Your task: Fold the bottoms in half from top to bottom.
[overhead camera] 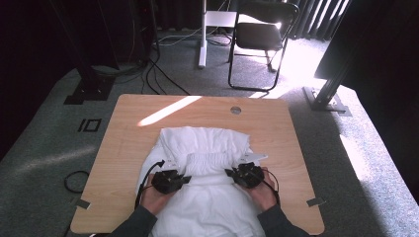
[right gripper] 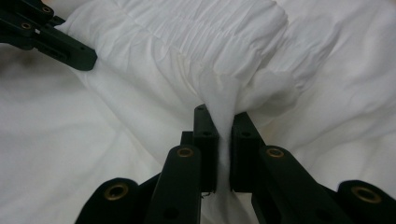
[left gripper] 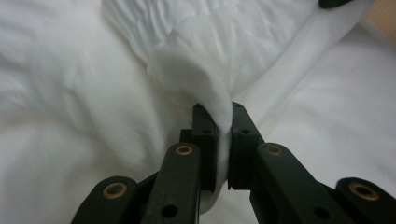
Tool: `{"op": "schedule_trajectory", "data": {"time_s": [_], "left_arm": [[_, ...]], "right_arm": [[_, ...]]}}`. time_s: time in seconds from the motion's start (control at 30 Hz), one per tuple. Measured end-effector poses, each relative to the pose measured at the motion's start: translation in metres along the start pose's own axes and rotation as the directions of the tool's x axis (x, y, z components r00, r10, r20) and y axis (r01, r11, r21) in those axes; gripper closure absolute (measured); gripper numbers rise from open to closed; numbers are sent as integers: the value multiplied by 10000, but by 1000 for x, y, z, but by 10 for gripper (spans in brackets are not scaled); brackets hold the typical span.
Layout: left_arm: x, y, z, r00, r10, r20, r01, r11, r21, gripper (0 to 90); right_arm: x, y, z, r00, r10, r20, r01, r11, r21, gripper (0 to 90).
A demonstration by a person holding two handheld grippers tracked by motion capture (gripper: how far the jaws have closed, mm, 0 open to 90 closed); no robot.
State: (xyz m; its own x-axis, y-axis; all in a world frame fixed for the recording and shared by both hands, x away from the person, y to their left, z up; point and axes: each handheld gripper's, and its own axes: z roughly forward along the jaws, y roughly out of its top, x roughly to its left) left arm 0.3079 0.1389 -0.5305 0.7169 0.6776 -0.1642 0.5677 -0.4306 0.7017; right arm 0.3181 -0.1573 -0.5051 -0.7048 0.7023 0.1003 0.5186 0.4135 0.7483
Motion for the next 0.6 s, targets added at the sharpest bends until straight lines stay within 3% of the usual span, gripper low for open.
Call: {"op": "schedule_trajectory", "data": {"time_s": [0.1,0.17,0.27,0.33,0.5,0.6], "left_arm": [[4,-8,10,10000,-88,4,87,9997,243,849],[10,-8,12,9993,-262,251,257,9995,203,846],[18,3,17,9993,243,-270,-231,9988,427,845],[25,12,20,9960,565,-689,-521,9966,641,844],[41,31,31,9903,672,-1214,-574,9949,827,842],[55,46,40,9864,644,-1509,-501,9940,967,841]], "right_arm": [[0,-10,12,9998,160,-130,-154,9991,403,836],[0,-16,20,9998,217,-19,-216,9973,704,834],[0,-17,29,9990,434,-73,-426,9952,881,833],[1,-15,33,9989,475,-2,-472,9948,901,830],[-3,-9,45,9973,732,74,-735,9946,735,823],[-13,-1,57,9957,920,119,-925,9938,612,822]]}}
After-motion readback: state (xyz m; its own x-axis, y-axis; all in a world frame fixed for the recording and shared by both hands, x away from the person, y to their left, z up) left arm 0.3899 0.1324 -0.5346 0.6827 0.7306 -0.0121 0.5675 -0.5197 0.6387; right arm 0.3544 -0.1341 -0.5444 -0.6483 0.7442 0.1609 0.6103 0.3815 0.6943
